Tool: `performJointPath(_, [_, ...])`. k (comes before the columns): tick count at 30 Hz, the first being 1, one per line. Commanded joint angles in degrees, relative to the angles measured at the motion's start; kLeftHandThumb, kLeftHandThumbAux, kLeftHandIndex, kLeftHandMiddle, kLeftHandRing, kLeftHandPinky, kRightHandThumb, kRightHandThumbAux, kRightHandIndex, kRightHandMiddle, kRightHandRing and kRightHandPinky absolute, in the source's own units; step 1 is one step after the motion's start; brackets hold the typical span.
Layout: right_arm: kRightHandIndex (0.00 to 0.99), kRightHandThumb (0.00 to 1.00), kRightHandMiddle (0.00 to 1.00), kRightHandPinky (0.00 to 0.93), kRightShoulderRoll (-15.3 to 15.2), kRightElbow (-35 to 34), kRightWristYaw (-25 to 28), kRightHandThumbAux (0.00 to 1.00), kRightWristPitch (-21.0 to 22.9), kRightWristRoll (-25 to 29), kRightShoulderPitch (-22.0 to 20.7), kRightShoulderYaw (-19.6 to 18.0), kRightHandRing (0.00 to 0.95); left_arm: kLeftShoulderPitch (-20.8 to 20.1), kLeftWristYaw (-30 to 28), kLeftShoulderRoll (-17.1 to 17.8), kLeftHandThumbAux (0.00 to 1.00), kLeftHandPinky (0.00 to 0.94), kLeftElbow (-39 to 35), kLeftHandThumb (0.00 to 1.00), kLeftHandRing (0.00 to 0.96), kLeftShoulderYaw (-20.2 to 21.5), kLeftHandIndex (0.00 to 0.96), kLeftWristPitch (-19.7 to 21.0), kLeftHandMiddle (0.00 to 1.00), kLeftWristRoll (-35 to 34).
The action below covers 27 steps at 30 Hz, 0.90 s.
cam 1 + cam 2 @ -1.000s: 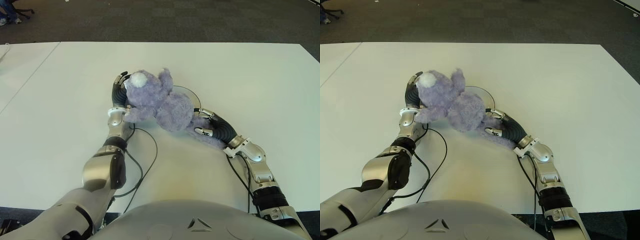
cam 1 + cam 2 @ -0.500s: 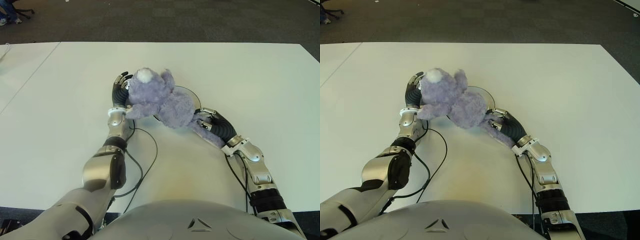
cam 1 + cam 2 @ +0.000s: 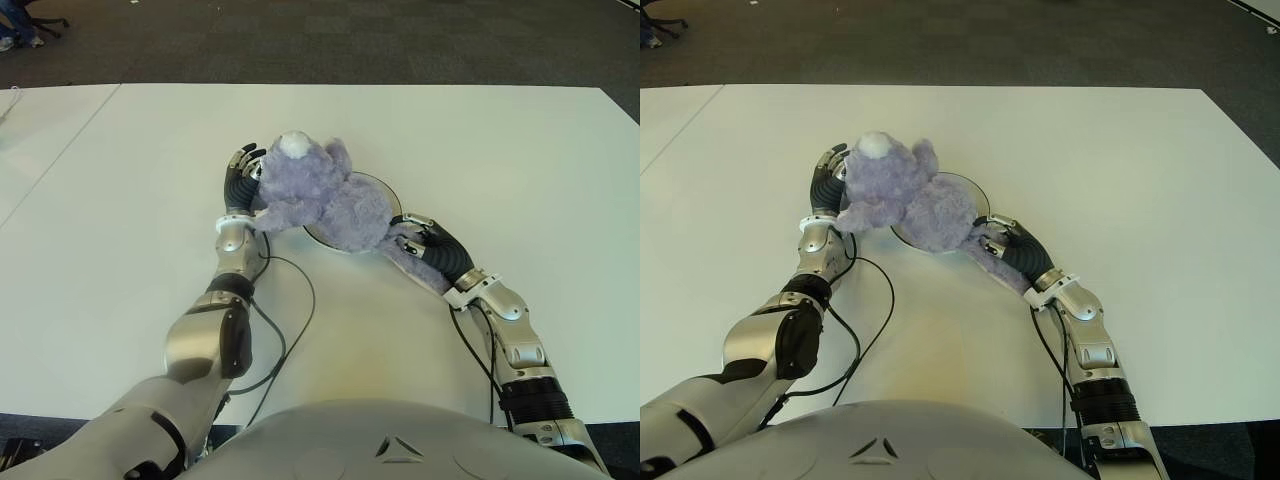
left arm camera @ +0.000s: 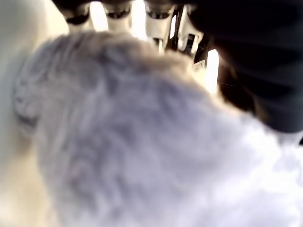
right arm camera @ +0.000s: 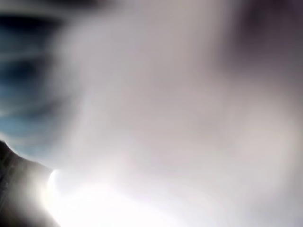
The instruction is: Put the doll into the plate.
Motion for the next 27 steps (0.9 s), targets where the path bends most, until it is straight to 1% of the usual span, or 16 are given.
performJointPath(1, [0.435, 0.685, 0.813, 0.836, 0.96, 2.7, -1.5, 0.73, 1.6, -1.02, 2.85, -0.88, 0.84, 12.7, -0.58, -3.5, 0.603, 0.298, 8.88, 0.0, 0.294, 0.73, 0.221, 6.03, 0.277, -1.02])
performJointPath(4, [0.435, 0.684, 0.812, 0.833, 1.44, 2.37, -2.42, 0.73, -0.25, -1.55, 2.82, -1.4, 0.84, 12.68, -0.57, -3.51, 0.6, 0.289, 8.88, 0.0, 0.289, 0.74, 0.221, 6.08, 0.271, -1.03])
performJointPath(7, [0.435, 0.685, 0.81, 0.833, 2.26, 2.69, -2.88, 0.73, -2.03, -0.91, 2.15, -2.33, 0.837, 12.62, -0.43, -3.53, 0.599, 0.293, 8.9, 0.0, 0.287, 0.67, 0.221, 6.23, 0.268, -0.97])
performJointPath(12, [0.435, 0.687, 0.809, 0.834, 3.55, 3.29, -3.67, 0.729, -3.46, -0.05, 0.91, -3.82, 0.837, 12.57, -0.41, -3.57, 0.604, 0.291, 8.9, 0.0, 0.289, 0.72, 0.225, 6.23, 0.271, -1.04])
performJointPath(21, [0.436, 0.69, 0.82, 0.841, 5.02, 2.71, -6.44, 0.726, -2.73, 0.24, -0.61, -6.37, 0.845, 12.48, -0.12, -3.49, 0.599, 0.305, 8.94, 0.0, 0.29, 0.57, 0.227, 6.59, 0.271, -0.88])
performJointPath(27, [0.436, 0.689, 0.829, 0.844, 5.36, 1.49, -7.8, 0.726, -1.52, 0.0, -1.07, -7.07, 0.853, 12.46, -0.56, -3.54, 0.596, 0.298, 8.9, 0.0, 0.295, 0.72, 0.224, 6.5, 0.277, -1.13])
